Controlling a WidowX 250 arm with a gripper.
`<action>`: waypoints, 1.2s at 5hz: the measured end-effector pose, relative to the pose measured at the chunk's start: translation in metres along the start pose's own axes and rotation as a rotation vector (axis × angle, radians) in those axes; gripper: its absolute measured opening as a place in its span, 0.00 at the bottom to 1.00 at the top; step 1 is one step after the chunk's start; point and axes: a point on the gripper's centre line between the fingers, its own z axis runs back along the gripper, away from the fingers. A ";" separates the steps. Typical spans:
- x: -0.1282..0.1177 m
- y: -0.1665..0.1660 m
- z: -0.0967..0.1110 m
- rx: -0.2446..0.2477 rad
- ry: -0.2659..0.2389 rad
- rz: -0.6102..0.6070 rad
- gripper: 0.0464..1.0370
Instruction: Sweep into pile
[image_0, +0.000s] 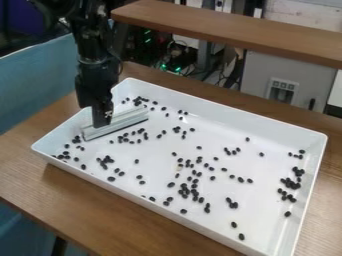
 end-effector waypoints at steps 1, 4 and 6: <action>0.004 0.008 -0.015 -0.028 -0.058 -0.039 0.96; 0.014 0.004 -0.044 -0.134 -0.133 -0.094 0.38; 0.014 0.006 -0.034 -0.146 -0.043 0.068 0.35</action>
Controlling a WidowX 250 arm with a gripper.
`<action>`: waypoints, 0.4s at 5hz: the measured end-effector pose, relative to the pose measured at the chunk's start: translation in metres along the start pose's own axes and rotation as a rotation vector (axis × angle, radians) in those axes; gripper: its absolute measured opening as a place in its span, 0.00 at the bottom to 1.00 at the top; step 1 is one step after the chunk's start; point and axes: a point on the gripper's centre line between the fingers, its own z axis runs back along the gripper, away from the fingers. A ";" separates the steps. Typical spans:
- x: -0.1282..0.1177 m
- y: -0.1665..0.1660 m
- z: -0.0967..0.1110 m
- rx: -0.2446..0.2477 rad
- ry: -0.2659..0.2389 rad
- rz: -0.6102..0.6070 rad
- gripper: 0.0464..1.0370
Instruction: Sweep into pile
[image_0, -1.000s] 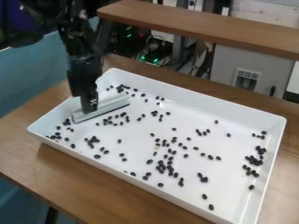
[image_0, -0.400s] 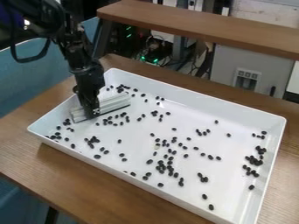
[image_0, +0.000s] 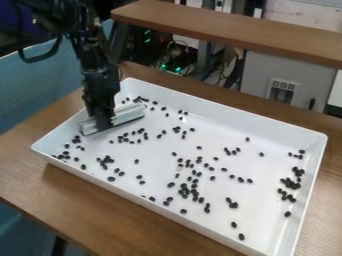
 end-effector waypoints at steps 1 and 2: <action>0.006 0.000 0.026 0.062 0.014 0.138 0.34; 0.019 0.018 0.026 0.095 0.032 0.277 0.34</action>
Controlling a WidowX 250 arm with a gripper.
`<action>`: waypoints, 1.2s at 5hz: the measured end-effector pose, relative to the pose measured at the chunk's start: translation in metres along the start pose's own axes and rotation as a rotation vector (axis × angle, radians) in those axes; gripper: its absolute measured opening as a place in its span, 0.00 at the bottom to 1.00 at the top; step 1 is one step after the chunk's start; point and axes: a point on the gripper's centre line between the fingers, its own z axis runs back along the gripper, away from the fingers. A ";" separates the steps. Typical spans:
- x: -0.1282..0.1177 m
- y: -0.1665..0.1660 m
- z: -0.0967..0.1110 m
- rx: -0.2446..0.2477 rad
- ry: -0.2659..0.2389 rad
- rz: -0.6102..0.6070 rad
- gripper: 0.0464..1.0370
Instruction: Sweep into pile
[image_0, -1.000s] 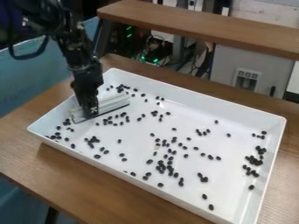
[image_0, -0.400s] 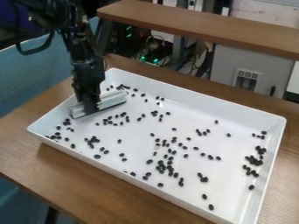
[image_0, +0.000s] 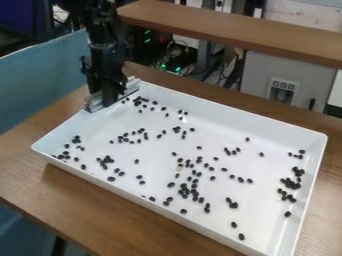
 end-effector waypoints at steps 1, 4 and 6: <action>0.006 0.011 -0.012 0.058 0.012 0.107 0.34; 0.018 0.005 -0.035 0.048 0.007 0.125 0.34; 0.011 -0.011 -0.044 -0.090 -0.024 0.033 0.34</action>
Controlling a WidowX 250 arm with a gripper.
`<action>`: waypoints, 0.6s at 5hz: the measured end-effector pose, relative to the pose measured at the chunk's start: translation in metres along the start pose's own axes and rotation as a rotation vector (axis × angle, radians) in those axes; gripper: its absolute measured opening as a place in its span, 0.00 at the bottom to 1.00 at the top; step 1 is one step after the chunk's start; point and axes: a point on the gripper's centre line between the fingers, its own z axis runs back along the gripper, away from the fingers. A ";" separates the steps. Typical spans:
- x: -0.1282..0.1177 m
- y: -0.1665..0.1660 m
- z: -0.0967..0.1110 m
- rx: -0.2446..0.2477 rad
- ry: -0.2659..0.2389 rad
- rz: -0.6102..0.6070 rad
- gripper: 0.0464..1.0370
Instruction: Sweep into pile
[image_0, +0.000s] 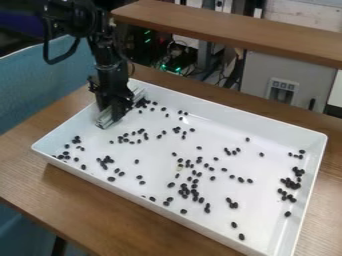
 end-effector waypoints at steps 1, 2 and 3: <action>-0.002 -0.020 0.001 -0.042 0.003 -0.097 0.34; -0.004 -0.062 0.004 -0.063 0.035 -0.259 0.34; -0.004 -0.112 0.006 -0.094 0.052 -0.368 0.34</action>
